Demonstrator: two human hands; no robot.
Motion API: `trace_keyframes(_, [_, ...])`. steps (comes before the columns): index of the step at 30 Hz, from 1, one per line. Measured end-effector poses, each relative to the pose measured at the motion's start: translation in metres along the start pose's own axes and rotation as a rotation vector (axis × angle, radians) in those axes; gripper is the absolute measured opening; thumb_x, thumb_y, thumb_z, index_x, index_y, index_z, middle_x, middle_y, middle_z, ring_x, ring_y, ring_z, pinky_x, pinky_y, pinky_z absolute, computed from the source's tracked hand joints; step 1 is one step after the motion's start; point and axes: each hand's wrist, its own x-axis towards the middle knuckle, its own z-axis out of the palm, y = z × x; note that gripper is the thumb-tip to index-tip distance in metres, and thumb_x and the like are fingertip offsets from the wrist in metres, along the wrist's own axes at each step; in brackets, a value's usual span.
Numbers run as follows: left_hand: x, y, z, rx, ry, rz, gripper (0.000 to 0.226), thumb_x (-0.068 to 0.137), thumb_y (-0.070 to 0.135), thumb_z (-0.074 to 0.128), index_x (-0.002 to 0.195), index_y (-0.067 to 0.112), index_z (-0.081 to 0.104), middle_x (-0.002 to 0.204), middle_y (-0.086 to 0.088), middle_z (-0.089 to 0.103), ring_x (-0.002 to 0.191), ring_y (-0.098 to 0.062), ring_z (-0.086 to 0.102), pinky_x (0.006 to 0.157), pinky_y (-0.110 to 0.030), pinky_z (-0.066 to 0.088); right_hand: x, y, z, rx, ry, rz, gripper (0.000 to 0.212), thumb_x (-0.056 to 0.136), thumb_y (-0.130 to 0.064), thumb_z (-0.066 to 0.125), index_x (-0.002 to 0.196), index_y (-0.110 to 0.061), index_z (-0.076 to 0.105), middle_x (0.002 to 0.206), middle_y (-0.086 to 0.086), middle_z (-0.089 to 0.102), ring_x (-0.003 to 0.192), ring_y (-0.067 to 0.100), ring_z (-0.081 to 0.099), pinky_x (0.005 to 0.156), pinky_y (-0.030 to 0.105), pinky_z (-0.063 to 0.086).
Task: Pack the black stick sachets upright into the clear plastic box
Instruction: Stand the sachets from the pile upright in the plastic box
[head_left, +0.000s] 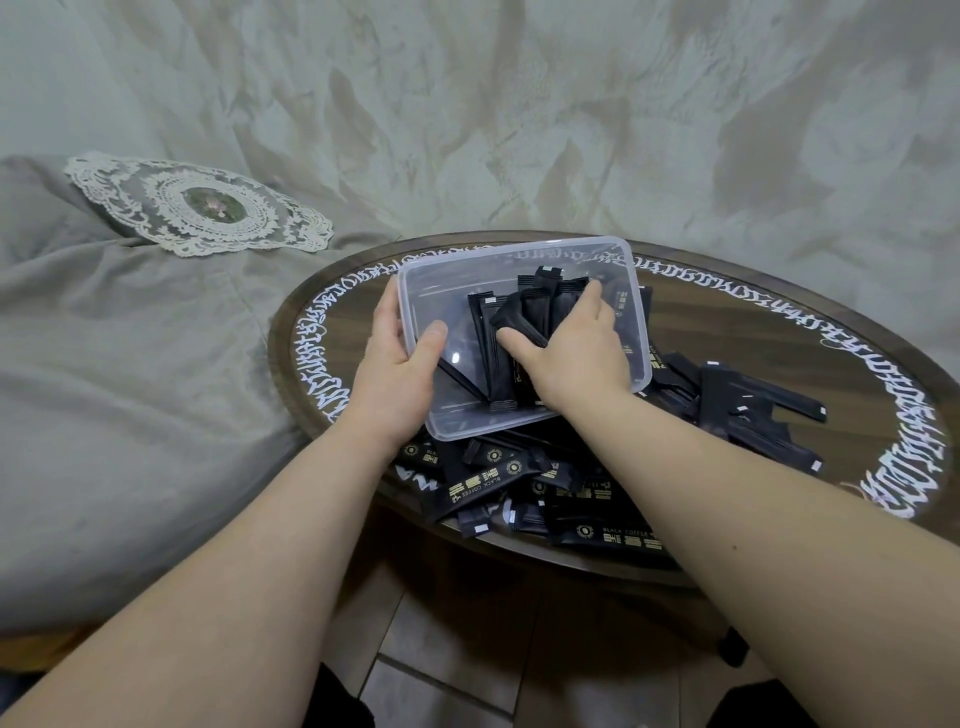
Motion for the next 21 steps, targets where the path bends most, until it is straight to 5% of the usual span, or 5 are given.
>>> trace_keyframes(4, [-0.001,-0.002,0.0,-0.044,0.002,-0.022,0.075,0.075,0.054,0.056,0.144,0.045,0.028,0.126,0.019,0.057,0.115,-0.002,0.056,0.106,-0.042,0.042,-0.01,0.002,-0.009,-0.107,0.052,-0.139,0.109,0.072,-0.061,0.07,0.149,-0.014,0.011,0.154,0.006,0.021,0.139,0.026,0.026,0.105,0.041,0.035])
trace_keyframes(7, [-0.001,-0.001,0.001,-0.078,0.01,-0.058,0.081,0.072,0.057,0.059,0.145,0.04,0.029,0.123,0.016,0.059,0.111,-0.003,0.059,0.104,-0.042,0.044,-0.019,0.002,-0.017,-0.274,0.145,-0.272,0.075,0.075,-0.055,0.07,0.131,-0.017,0.04,0.133,0.005,0.041,0.125,0.025,0.036,0.095,0.036,0.04])
trace_keyframes(10, [-0.003,-0.001,0.002,-0.105,0.003,-0.078,0.078,0.075,0.052,0.059,0.146,0.035,0.03,0.123,0.013,0.058,0.11,-0.004,0.059,0.103,-0.042,0.045,-0.022,0.001,-0.019,-0.416,0.032,-0.335,0.042,0.083,-0.048,0.065,0.11,-0.018,0.055,0.113,0.003,0.054,0.111,0.025,0.046,0.076,0.033,0.042])
trace_keyframes(21, [-0.003,-0.006,-0.004,-0.144,-0.045,-0.112,0.079,0.067,0.064,0.068,0.138,0.044,0.038,0.128,0.008,0.06,0.115,-0.015,0.061,0.099,-0.05,0.046,-0.022,-0.006,-0.001,-0.182,-0.096,-0.224,0.016,0.086,-0.032,0.063,0.079,-0.021,0.054,0.091,0.001,0.064,0.089,0.025,0.057,0.068,0.029,0.04])
